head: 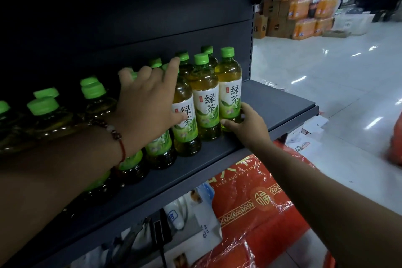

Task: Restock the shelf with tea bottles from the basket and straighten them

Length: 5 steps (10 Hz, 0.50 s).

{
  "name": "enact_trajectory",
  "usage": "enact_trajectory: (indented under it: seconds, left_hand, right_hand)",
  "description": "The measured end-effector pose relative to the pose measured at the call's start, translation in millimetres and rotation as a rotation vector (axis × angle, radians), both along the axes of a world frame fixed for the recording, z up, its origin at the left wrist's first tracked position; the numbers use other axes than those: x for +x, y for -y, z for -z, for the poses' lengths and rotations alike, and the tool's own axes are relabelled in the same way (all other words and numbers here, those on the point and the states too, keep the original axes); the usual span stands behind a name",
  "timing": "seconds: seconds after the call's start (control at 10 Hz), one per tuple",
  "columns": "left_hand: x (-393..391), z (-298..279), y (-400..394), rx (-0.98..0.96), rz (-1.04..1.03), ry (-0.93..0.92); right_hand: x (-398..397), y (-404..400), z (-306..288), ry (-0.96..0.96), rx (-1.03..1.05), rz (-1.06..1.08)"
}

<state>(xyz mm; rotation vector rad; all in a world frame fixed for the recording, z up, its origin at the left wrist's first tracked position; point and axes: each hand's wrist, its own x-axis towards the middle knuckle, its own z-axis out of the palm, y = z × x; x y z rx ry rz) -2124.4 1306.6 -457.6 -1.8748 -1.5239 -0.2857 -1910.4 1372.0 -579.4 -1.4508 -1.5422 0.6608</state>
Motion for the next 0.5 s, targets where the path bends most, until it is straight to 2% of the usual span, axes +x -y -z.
enact_trajectory:
  seconds: [0.3,0.4,0.5]
  left_hand:
    - [-10.3,2.6,9.6,-0.004,0.039,-0.012]
    - [-28.6,4.2,33.5,-0.011,0.053,-0.054]
    - [-56.5,9.2,66.5,-0.036,0.029,-0.101]
  right_hand:
    - [4.0,17.6,-7.4,-0.011,-0.071,-0.133]
    - [-5.4,33.5,-6.0,0.006,-0.036,-0.140]
    - [-25.0,58.3,-5.1,0.117,0.050,-0.159]
